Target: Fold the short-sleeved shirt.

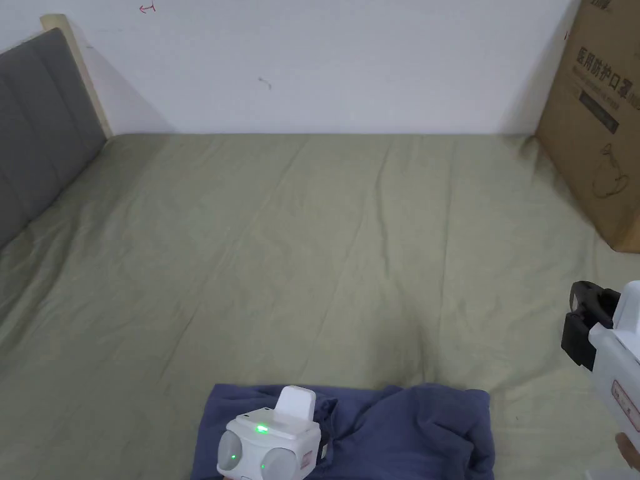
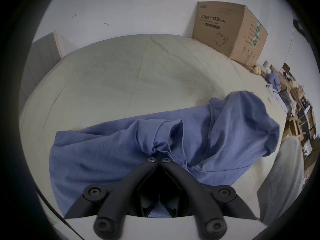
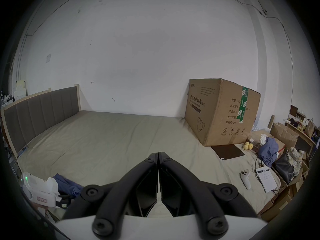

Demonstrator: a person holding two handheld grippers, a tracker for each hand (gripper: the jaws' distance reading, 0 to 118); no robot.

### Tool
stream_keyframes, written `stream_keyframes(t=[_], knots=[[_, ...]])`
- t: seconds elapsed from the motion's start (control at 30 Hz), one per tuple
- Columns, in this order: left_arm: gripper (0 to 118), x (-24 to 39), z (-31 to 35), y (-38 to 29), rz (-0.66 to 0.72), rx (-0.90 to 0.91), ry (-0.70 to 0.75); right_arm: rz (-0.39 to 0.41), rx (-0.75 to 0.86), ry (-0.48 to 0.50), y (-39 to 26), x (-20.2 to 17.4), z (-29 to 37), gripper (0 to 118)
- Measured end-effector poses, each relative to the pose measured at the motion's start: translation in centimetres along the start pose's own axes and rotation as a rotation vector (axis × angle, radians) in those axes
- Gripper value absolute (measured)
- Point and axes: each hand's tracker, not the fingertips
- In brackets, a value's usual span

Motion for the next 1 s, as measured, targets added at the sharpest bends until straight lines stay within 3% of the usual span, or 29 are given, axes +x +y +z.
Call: stream_keyframes(t=[0.17,0.37,0.4,0.47,0.53,0.6,0.8,0.87,0.93,1.0], knots=[[0,-5.8,4.3,1.8,0.153,0.120,-0.120,-0.010,0.007,0.009,0.3,-0.6,0.0,0],[0,-15.0,8.2,3.0,0.391,0.126,-0.282,-0.025,0.020,0.038,0.9,-2.3,0.0,0],[5,-16.4,8.2,2.8,0.430,0.119,-0.300,-0.024,0.020,0.043,0.9,-2.6,0.0,0],[23,-19.2,7.3,1.9,0.525,0.058,-0.304,-0.021,0.016,0.052,1.0,-3.1,-0.2,0],[74,-21.2,6.3,1.0,0.579,0.003,-0.299,-0.020,0.010,0.059,0.9,-3.6,-0.4,0],[109,-22.1,5.0,-0.1,0.615,-0.028,-0.272,-0.018,0.003,0.066,0.8,-4.0,-0.6,0],[108,-23.2,1.9,-2.1,0.634,-0.045,-0.290,0.004,-0.020,0.066,0.7,-4.6,-1.3,0],[94,-21.5,2.4,-1.9,0.637,-0.058,-0.326,0.009,-0.026,0.061,0.7,-4.6,-1.4,0],[90,-21.0,1.5,-2.1,0.625,-0.056,-0.349,0.012,-0.031,0.053,0.6,-4.4,-1.5,0],[69,-21.0,-0.4,-2.6,0.588,-0.050,-0.343,0.016,-0.037,0.046,0.5,-4.2,-1.6,0]])
